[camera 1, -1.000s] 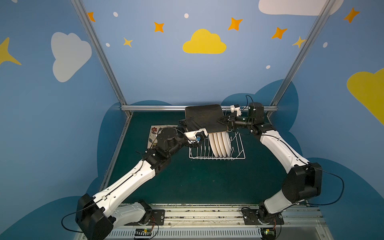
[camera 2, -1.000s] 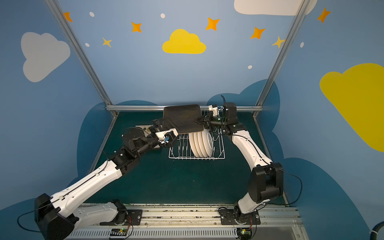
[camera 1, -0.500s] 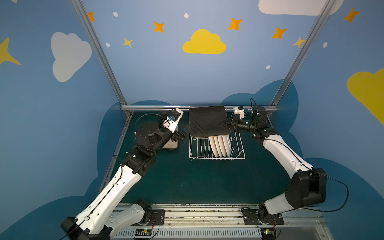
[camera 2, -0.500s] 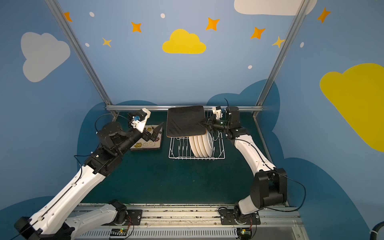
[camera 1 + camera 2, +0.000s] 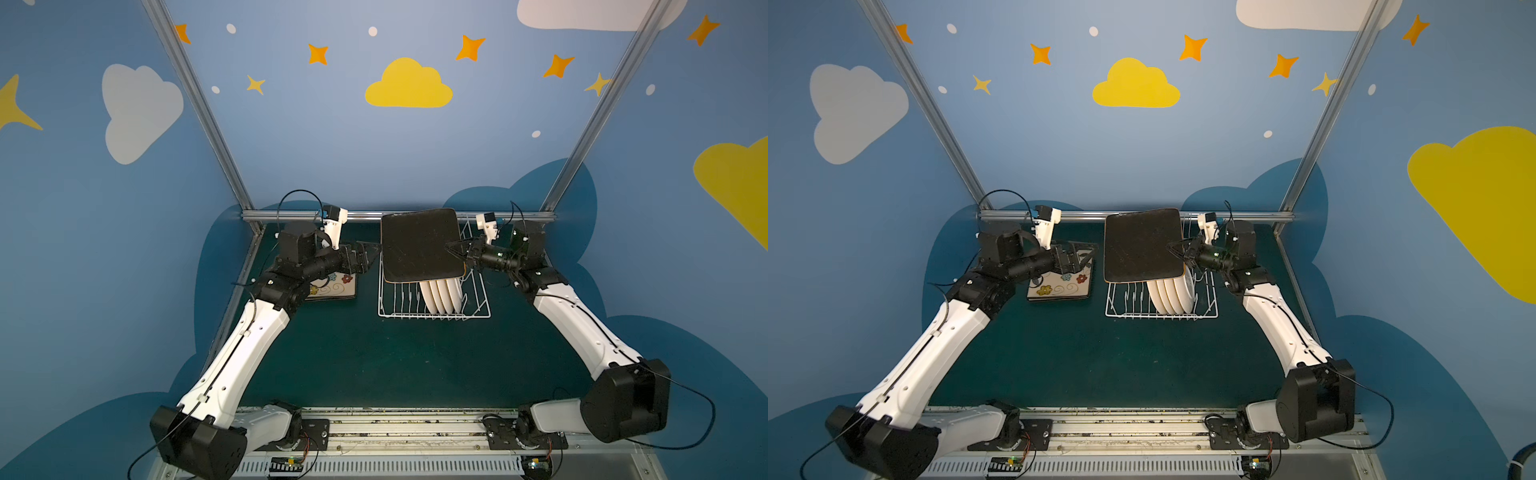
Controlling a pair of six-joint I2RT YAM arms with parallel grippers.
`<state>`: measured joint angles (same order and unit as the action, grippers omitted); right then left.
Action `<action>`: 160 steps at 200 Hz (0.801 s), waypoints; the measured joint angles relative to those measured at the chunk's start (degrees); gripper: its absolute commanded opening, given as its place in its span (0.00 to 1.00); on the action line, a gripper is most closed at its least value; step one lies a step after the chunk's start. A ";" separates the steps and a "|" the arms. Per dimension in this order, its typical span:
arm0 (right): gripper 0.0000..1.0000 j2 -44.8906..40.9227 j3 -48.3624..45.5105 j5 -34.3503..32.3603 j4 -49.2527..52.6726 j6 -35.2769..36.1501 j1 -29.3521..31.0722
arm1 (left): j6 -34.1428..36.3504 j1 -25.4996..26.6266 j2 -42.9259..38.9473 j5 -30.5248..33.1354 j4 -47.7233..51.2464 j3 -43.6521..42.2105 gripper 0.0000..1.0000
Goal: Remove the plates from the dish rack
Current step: 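Hold the dark square plate flat above the rack with both grippers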
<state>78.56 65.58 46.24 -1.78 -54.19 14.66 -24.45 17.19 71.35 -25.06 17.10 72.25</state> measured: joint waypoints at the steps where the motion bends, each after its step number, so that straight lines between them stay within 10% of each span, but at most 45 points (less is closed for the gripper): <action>1: 0.00 0.00 -0.07 0.00 -0.02 0.02 0.00 | -0.13 -0.02 0.11 -0.11 0.00 0.00 0.99; 110: 0.00 -0.46 -2.82 0.59 -3.19 0.26 0.00 | -16.37 1.62 15.52 -18.38 -16.09 -1.40 0.95; 160: 0.00 -0.46 -3.28 0.94 -3.74 0.22 0.00 | -18.56 3.48 18.80 -21.14 -20.22 0.22 0.63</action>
<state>78.11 62.30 47.18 -5.52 -53.98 14.66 -43.00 20.67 90.15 -46.19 -3.11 72.47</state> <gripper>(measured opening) 0.103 0.678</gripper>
